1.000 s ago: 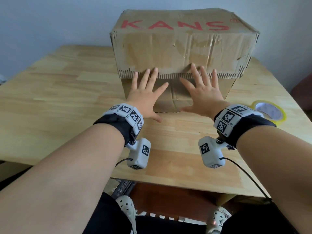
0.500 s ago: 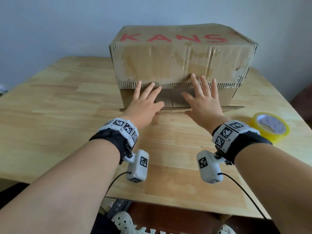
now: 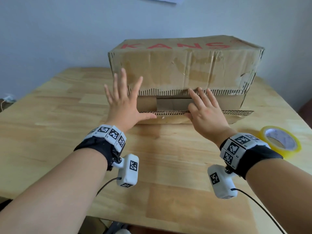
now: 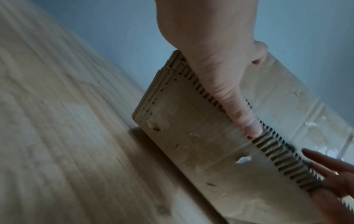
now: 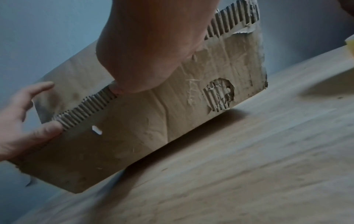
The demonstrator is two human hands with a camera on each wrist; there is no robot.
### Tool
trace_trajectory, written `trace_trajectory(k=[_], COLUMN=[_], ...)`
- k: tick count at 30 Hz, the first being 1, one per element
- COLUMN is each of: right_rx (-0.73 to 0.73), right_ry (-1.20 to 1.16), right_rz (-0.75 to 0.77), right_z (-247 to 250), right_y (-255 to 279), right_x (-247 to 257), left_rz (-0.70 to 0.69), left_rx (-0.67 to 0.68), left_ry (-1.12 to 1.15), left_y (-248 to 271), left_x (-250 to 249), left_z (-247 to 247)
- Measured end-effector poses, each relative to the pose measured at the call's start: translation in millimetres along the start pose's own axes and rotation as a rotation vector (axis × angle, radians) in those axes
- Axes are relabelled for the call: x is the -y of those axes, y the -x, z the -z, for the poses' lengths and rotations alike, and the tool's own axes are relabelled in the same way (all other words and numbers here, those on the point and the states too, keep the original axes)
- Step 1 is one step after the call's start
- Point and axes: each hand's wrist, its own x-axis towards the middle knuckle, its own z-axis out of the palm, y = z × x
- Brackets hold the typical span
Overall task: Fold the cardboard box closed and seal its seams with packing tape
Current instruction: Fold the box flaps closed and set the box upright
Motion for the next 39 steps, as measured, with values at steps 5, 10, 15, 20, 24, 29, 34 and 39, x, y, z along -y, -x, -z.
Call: trace_trajectory(k=[5, 10, 15, 20, 24, 29, 34, 39], right_rx=[-0.076, -0.035, -0.065, -0.259, -0.302, -0.245, -0.17, -0.138], right_ry=[0.14, 0.127, -0.17, -0.973, -1.055, -1.013, -1.032, -0.861], right_rz=[-0.123, -0.391, -0.871, -1.013, -1.098, -1.134, -1.185, -1.213], right_z=[11, 18, 19, -1, -14, -20, -23, -13], right_y=[-11, -4, 20, 21, 14, 15, 8, 12], right_x=[-8, -28, -58, -69, -70, -81, -79, -74], left_rz=[0.12, 0.091, 0.173, 0.313, 0.484, 0.5, 0.571, 0.637], left_rx=[0.091, 0.022, -0.112, -0.228, -0.182, -0.003, 0.013, -0.031], left_ry=[0.021, 0.179, 0.402, 0.517, 0.603, 0.782, 0.758, 0.69], left_y=[-7, -3, 4, 3, -5, -13, -22, -21], left_x=[8, 12, 14, 5, 8, 26, 26, 14], left_z=[-5, -8, -19, -28, -36, -41, -42, -37])
